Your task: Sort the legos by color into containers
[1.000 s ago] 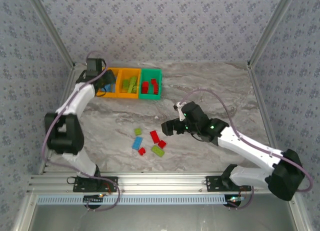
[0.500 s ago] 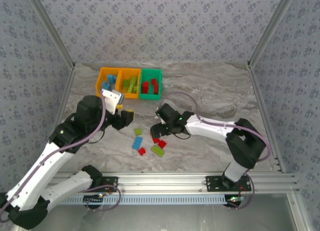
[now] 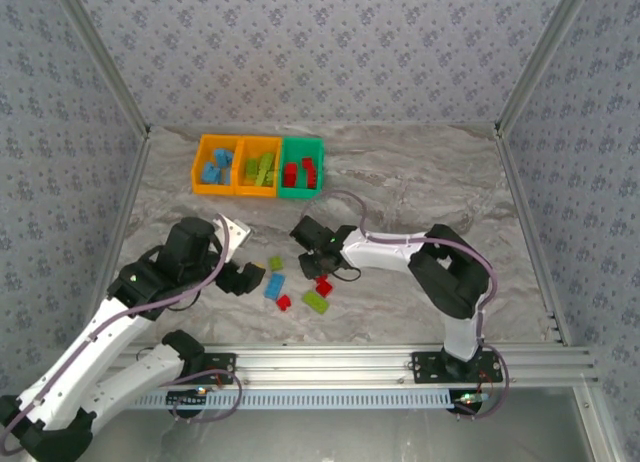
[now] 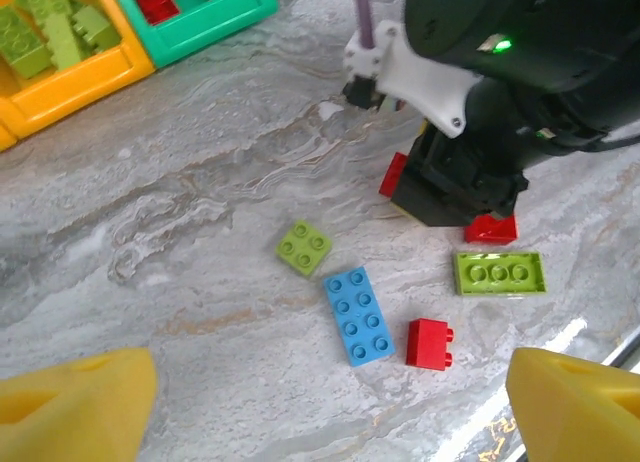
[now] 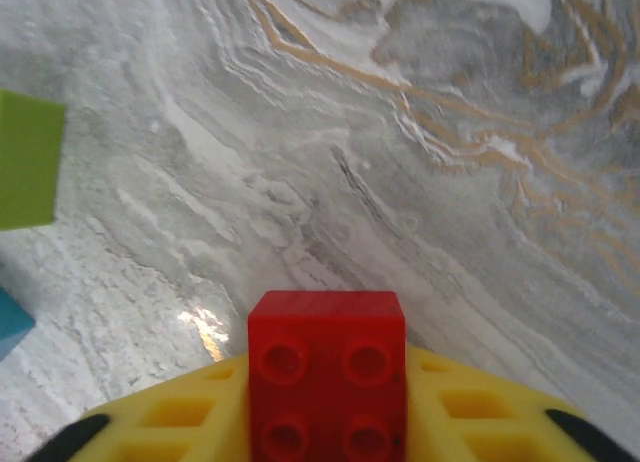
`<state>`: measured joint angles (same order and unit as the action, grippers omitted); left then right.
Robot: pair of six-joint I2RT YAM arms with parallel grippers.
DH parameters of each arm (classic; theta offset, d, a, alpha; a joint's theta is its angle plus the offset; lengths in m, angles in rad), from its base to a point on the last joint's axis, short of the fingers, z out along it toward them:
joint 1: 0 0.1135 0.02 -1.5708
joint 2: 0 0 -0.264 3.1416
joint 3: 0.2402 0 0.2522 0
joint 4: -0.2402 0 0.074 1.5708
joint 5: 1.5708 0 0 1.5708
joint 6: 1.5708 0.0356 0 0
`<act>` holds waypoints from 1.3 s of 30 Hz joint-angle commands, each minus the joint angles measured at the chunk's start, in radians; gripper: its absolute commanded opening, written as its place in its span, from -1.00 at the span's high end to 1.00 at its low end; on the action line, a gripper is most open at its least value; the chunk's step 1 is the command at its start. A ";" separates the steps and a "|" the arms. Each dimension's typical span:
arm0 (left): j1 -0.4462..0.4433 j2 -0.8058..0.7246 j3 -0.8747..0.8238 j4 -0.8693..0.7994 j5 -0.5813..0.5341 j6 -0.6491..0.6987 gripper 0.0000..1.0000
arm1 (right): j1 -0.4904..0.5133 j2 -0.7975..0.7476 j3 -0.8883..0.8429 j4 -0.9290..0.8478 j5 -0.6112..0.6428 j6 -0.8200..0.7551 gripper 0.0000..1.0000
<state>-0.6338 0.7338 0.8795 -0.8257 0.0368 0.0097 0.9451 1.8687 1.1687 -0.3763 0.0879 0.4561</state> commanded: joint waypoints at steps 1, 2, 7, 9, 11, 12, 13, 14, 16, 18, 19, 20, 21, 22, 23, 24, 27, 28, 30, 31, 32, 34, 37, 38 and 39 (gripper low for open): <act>0.009 -0.011 -0.014 0.045 -0.021 -0.005 -0.91 | 0.002 -0.087 0.010 -0.003 0.063 -0.016 0.44; 0.018 -0.018 -0.026 0.061 -0.005 -0.005 -0.96 | -0.001 -0.118 0.010 0.012 0.077 -0.033 0.44; 0.083 -0.059 -0.089 0.107 0.061 -0.004 -0.98 | -0.046 -0.266 -0.011 0.223 0.187 -0.175 0.40; 0.098 -0.068 -0.100 0.113 0.063 0.001 -0.98 | -0.088 -0.268 -0.017 0.355 0.209 -0.237 0.38; 0.109 -0.073 -0.099 0.115 0.057 0.010 -0.99 | -0.137 -0.231 -0.017 0.512 0.212 -0.296 0.37; 0.119 -0.073 -0.100 0.118 0.055 0.011 -0.98 | -0.167 -0.195 -0.007 0.582 0.206 -0.313 0.37; 0.126 -0.075 -0.102 0.123 0.057 0.010 -0.98 | -0.197 -0.150 0.014 0.629 0.197 -0.314 0.38; 0.135 -0.076 -0.103 0.125 0.059 0.011 -0.99 | -0.221 -0.106 0.080 0.627 0.182 -0.314 0.40; 0.146 -0.080 -0.107 0.129 0.061 0.011 -0.99 | -0.267 0.000 0.213 0.572 0.132 -0.301 0.43; 0.150 -0.083 -0.112 0.134 0.064 0.012 -0.98 | -0.290 0.093 0.324 0.539 0.085 -0.299 0.43; 0.153 -0.084 -0.112 0.135 0.064 0.012 -0.98 | -0.296 0.139 0.378 0.525 0.067 -0.306 0.43; 0.155 -0.083 -0.112 0.136 0.066 0.012 -0.98 | -0.299 0.178 0.423 0.508 0.058 -0.310 0.42; 0.160 -0.082 -0.113 0.138 0.069 0.011 -0.99 | -0.302 0.221 0.472 0.478 0.048 -0.308 0.41; 0.165 -0.080 -0.114 0.141 0.071 0.011 -0.99 | -0.303 0.260 0.532 0.438 0.038 -0.303 0.40; 0.169 -0.078 -0.114 0.141 0.072 0.011 -0.99 | -0.303 0.289 0.571 0.407 0.034 -0.300 0.37; 0.174 -0.076 -0.114 0.142 0.072 0.010 -0.98 | -0.301 0.314 0.603 0.379 0.037 -0.301 0.32; 0.180 -0.070 -0.114 0.142 0.079 0.009 -0.99 | -0.302 0.354 0.669 0.312 0.050 -0.312 0.06; 0.182 -0.068 -0.114 0.142 0.082 0.010 -0.98 | -0.303 0.356 0.683 0.290 0.049 -0.316 0.00; 0.188 -0.065 -0.114 0.142 0.086 0.009 -0.98 | -0.303 0.347 0.692 0.259 0.049 -0.317 -0.09; 0.193 -0.064 -0.114 0.141 0.087 0.010 -0.98 | -0.303 0.337 0.691 0.246 0.047 -0.316 -0.10; 0.196 -0.062 -0.114 0.141 0.088 0.008 -0.99 | -0.303 0.325 0.688 0.232 0.044 -0.316 -0.10; 0.202 -0.060 -0.118 0.141 0.085 0.007 -0.99 | -0.301 0.285 0.672 0.201 0.033 -0.311 -0.10; 0.204 -0.050 -0.120 0.142 0.056 -0.009 -0.99 | -0.292 0.176 0.591 0.180 -0.006 -0.307 -0.13; 0.204 -0.045 -0.124 0.141 0.036 -0.026 -0.99 | -0.289 0.124 0.549 0.181 -0.028 -0.311 -0.16; 0.204 -0.038 -0.125 0.177 0.011 -0.055 -0.99 | -0.284 0.080 0.510 0.177 -0.050 -0.318 -0.21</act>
<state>-0.4374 0.6861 0.7616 -0.6983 0.0883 -0.0025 0.6449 2.1117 1.7329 -0.1547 0.1017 0.1474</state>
